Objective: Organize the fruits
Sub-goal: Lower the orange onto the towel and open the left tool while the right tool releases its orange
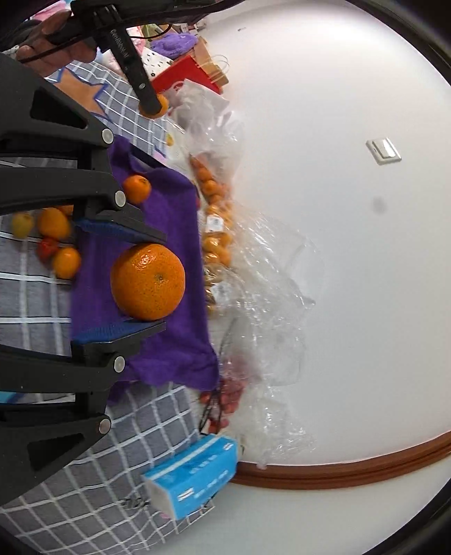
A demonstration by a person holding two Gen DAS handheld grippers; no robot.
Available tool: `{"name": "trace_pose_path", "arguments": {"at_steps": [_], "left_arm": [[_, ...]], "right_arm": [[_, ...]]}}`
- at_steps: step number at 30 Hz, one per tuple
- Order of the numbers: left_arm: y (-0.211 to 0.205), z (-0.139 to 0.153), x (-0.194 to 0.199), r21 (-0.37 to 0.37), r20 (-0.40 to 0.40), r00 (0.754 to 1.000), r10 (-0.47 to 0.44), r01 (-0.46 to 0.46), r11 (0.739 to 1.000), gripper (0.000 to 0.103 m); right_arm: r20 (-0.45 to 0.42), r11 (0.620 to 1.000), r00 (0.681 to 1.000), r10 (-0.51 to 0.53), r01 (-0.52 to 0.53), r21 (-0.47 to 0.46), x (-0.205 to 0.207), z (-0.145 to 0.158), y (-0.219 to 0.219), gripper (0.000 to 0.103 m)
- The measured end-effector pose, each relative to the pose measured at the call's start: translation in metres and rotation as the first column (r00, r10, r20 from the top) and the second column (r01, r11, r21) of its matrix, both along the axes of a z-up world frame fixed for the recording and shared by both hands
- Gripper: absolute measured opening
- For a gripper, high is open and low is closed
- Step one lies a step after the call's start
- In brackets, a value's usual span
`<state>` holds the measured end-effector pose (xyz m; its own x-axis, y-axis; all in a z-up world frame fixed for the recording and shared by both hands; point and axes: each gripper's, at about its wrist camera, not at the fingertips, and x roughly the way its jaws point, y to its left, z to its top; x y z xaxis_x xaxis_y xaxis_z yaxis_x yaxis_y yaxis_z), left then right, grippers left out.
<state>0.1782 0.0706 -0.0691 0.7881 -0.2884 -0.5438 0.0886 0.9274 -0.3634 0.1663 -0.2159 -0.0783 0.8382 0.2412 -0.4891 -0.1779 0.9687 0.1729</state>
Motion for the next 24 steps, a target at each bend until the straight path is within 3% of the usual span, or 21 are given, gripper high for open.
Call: {"name": "trace_pose_path", "arguments": {"at_steps": [4,7,10,14,24], "left_arm": [[-0.01,-0.012,0.028,-0.019,-0.019,1.0,-0.015,0.015,1.0,0.034],[-0.015,-0.032,0.035,-0.046,-0.033,0.999,-0.039,0.037,0.998,0.034],[-0.019,-0.05,0.039,-0.047,-0.08,0.995,-0.06,0.057,0.997,0.034],[-0.02,-0.056,0.039,-0.083,-0.087,0.993,-0.076,0.068,0.994,0.034],[-0.035,-0.07,0.044,-0.081,-0.125,0.983,-0.135,0.126,0.989,0.034]], "right_arm": [[0.005,1.0,1.0,-0.007,0.007,-0.018,0.023,-0.006,-0.001,0.043],[-0.014,0.999,1.0,-0.024,0.024,-0.039,0.039,-0.026,-0.002,0.042],[-0.084,1.0,0.996,-0.023,0.024,0.004,0.052,-0.053,-0.012,0.043],[-0.168,0.998,0.986,-0.02,0.029,0.054,0.065,-0.07,-0.021,0.043],[-0.206,0.999,0.978,-0.034,0.027,-0.038,0.073,-0.094,-0.013,0.043]]}}
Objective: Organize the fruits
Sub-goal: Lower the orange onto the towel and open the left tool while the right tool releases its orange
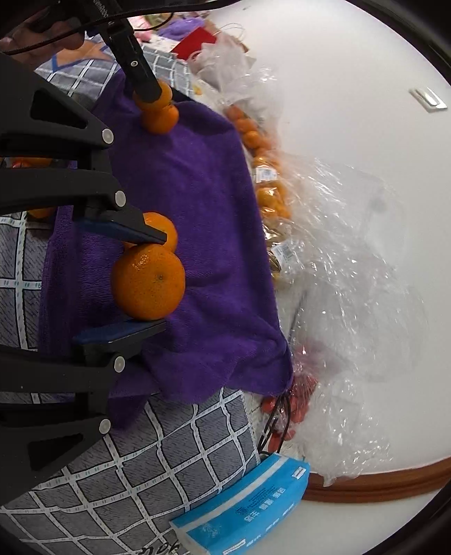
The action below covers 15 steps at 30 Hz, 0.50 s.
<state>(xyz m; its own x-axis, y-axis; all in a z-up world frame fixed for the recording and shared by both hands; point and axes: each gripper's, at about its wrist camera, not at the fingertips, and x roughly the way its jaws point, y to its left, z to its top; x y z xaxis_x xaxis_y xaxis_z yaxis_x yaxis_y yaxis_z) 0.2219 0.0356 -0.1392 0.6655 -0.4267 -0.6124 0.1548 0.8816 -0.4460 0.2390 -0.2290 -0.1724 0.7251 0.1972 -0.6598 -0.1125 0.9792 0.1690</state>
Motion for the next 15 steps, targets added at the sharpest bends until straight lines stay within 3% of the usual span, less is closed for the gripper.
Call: {"name": "trace_pose_path", "arguments": {"at_steps": [15], "left_arm": [[-0.0054,-0.0108,0.0059,0.084,-0.049,0.999,0.011,-0.007,0.996,0.034]], "right_arm": [[-0.016,1.0,1.0,-0.005,0.005,-0.005,0.0021,-0.0035,0.0,0.044]]}}
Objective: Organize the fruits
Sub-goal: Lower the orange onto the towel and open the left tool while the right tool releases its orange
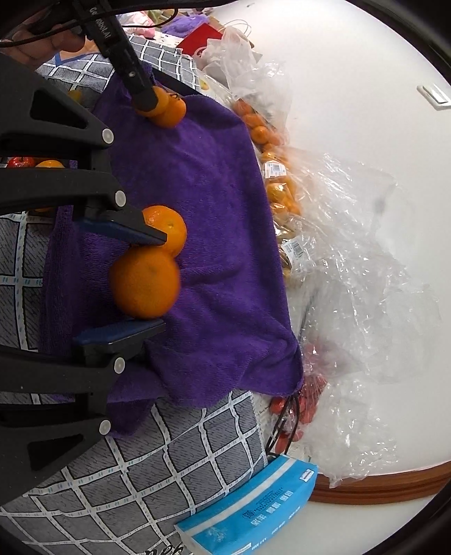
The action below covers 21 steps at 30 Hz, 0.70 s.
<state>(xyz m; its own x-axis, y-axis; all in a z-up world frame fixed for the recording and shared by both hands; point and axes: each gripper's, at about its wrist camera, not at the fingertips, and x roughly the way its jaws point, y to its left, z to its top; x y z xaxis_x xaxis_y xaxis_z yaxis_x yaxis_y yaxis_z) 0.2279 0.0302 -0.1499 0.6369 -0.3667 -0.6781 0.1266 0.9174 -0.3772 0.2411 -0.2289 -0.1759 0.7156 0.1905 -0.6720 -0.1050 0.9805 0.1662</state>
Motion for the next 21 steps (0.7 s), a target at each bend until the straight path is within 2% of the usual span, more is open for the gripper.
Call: {"name": "trace_pose_path", "arguments": {"at_steps": [10,13,17,21], "left_arm": [[-0.002,0.0,-0.001,0.005,-0.005,1.0,-0.009,0.009,1.0,0.034],[-0.002,0.0,-0.001,0.006,-0.005,1.0,-0.01,0.01,1.0,0.034],[0.0,0.004,-0.003,-0.005,0.018,1.0,-0.012,0.013,1.0,0.045],[0.003,0.012,-0.009,-0.017,0.071,0.997,-0.008,0.009,1.0,0.05]], "right_arm": [[0.045,1.0,0.999,0.0,0.001,-0.024,-0.006,0.006,0.003,0.044],[0.063,0.999,0.998,-0.003,0.005,-0.035,-0.008,0.007,0.004,0.047],[0.081,0.998,0.997,0.003,0.002,-0.057,-0.011,0.008,0.008,0.048],[0.1,0.997,0.995,0.01,-0.002,-0.081,-0.014,0.009,0.012,0.048]]}}
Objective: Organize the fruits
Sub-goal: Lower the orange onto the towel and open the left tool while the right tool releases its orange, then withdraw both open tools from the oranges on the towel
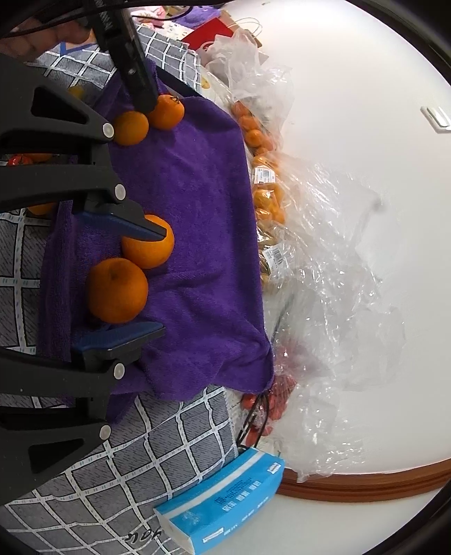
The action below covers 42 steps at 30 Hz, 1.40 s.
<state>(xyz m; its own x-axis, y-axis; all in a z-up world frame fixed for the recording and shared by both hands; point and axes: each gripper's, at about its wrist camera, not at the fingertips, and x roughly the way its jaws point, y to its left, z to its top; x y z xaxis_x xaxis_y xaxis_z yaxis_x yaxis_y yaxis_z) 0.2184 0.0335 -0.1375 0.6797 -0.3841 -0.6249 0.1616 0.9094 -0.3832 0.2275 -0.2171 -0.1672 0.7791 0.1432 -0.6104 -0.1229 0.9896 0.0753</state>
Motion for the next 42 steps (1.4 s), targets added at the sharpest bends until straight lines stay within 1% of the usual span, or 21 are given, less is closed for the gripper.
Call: {"name": "trace_pose_path", "arguments": {"at_steps": [5,9,14,17,20,22,27,32,37,39,40,42], "left_arm": [[0.005,0.007,-0.003,-0.022,0.026,1.0,0.015,-0.014,1.0,0.051],[0.009,0.01,-0.004,-0.02,0.044,0.998,0.042,-0.041,0.999,0.051],[0.018,0.014,-0.004,-0.031,0.058,0.996,0.073,-0.071,0.997,0.053],[0.024,0.017,-0.004,-0.032,0.07,0.993,0.098,-0.096,0.995,0.055],[0.03,0.019,-0.005,-0.045,0.076,0.99,0.117,-0.114,0.992,0.057],[0.035,0.022,-0.006,-0.058,0.084,0.988,0.128,-0.123,0.991,0.058],[0.042,0.027,-0.01,-0.068,0.106,0.983,0.152,-0.146,0.987,0.059],[0.045,0.029,-0.01,-0.075,0.11,0.98,0.169,-0.161,0.984,0.059],[0.047,0.03,-0.011,-0.077,0.115,0.977,0.177,-0.169,0.983,0.06],[0.047,0.029,-0.011,-0.079,0.111,0.978,0.176,-0.168,0.983,0.06],[0.047,0.029,-0.01,-0.079,0.111,0.978,0.176,-0.168,0.983,0.06],[0.046,0.028,-0.009,-0.076,0.108,0.979,0.175,-0.168,0.983,0.06]], "right_arm": [[0.03,1.0,1.0,0.008,-0.008,0.004,-0.006,0.005,0.001,0.048],[0.062,1.0,0.998,-0.005,0.004,0.017,-0.011,0.012,0.0,0.048],[0.048,0.999,0.999,0.011,-0.013,0.039,-0.014,0.021,-0.001,0.048],[0.016,0.998,1.0,0.011,-0.012,0.054,-0.021,0.024,0.001,0.048],[-0.017,0.997,0.999,0.028,-0.027,0.067,-0.034,0.02,0.006,0.048],[-0.039,0.998,0.998,0.041,-0.039,0.049,-0.044,0.016,0.013,0.046],[-0.078,0.996,0.993,0.084,-0.082,0.026,-0.062,0.003,0.031,0.045],[-0.131,0.994,0.986,0.099,-0.092,0.057,-0.058,-0.009,0.036,0.044],[-0.168,0.995,0.982,0.091,-0.081,0.066,-0.047,-0.02,0.041,0.043],[-0.191,0.993,0.977,0.097,-0.082,0.085,-0.043,-0.025,0.041,0.041],[-0.202,0.993,0.974,0.1,-0.083,0.087,-0.042,-0.027,0.041,0.034],[-0.195,0.993,0.976,0.099,-0.084,0.086,-0.044,-0.026,0.04,0.034]]}}
